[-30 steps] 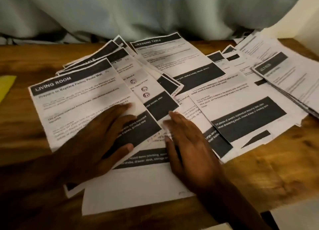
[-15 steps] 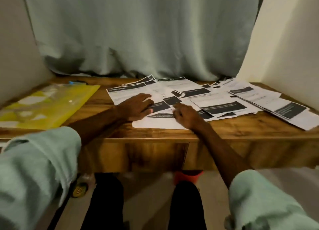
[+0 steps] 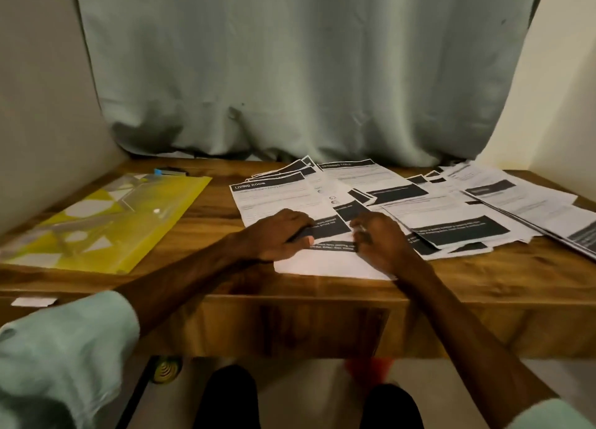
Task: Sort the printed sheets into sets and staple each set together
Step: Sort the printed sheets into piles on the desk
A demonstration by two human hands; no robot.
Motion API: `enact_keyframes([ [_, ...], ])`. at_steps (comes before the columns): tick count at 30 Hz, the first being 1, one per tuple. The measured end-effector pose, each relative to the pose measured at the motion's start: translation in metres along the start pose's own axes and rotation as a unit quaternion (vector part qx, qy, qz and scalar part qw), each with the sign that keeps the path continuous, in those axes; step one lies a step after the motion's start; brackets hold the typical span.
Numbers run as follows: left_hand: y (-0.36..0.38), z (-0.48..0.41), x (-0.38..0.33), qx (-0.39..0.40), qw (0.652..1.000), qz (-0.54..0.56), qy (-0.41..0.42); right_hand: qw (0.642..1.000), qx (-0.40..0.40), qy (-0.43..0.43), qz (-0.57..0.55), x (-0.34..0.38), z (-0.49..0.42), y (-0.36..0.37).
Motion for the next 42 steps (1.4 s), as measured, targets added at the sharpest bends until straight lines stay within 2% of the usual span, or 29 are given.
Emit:
enact_keyframes([
  [3,-0.008,-0.015,0.013,-0.005,1.0,0.02,0.005,0.998,-0.042,0.016,-0.045,0.009,-0.034,-0.004],
  [6,-0.017,-0.036,0.029,-0.015,0.997,0.069,-0.009,0.996,-0.011,0.049,-0.073,0.016,-0.078,0.005],
  [8,-0.023,-0.049,0.049,-0.054,0.995,0.077,-0.033,0.995,0.01,0.064,-0.08,0.017,-0.107,0.017],
  [10,-0.021,-0.057,0.076,-0.104,0.989,0.058,-0.084,0.994,0.031,0.085,-0.054,0.012,-0.129,0.033],
  [12,-0.012,-0.058,0.102,-0.123,0.982,0.048,-0.136,0.993,0.059,0.106,-0.013,0.001,-0.144,0.053],
  [17,0.012,-0.055,0.116,-0.133,0.98,0.037,-0.146,0.993,0.065,0.097,0.026,-0.02,-0.16,0.081],
  [22,0.013,-0.059,0.108,-0.17,0.978,0.023,-0.118,0.985,0.088,0.096,-0.117,-0.015,-0.158,0.077],
  [24,0.01,-0.059,0.107,-0.172,0.976,0.032,-0.132,0.969,0.071,0.106,-0.21,-0.018,-0.158,0.077],
  [26,-0.002,-0.056,0.107,-0.209,0.966,0.037,-0.144,0.945,0.037,0.125,-0.299,-0.021,-0.157,0.074],
  [30,-0.042,-0.038,0.118,-0.371,0.911,0.034,-0.178,0.89,-0.025,0.146,-0.431,-0.021,-0.154,0.056],
  [32,-0.049,-0.031,0.134,-0.405,0.885,0.065,-0.22,0.871,-0.05,0.154,-0.464,-0.024,-0.155,0.045],
  [35,-0.031,-0.027,0.162,-0.349,0.833,0.296,-0.312,0.851,-0.072,0.181,-0.488,-0.028,-0.155,0.035],
  [37,-0.018,-0.03,0.168,-0.308,0.778,0.446,-0.319,0.842,-0.07,0.195,-0.499,-0.032,-0.153,0.035],
  [39,-0.012,-0.034,0.167,-0.282,0.742,0.524,-0.309,0.839,-0.065,0.197,-0.504,-0.031,-0.153,0.034],
  [42,-0.014,-0.041,0.154,-0.257,0.725,0.576,-0.278,0.836,-0.059,0.185,-0.514,-0.028,-0.155,0.037],
])
Point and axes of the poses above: each hand's wrist, its own z-axis away from the middle knuckle, its own y-axis out of the palm, x = y × z, the point moved 7 cm from there along -z, towards the middle knuckle, and after that the axes turned 9 degrees about -z, right-handed, at the moved point
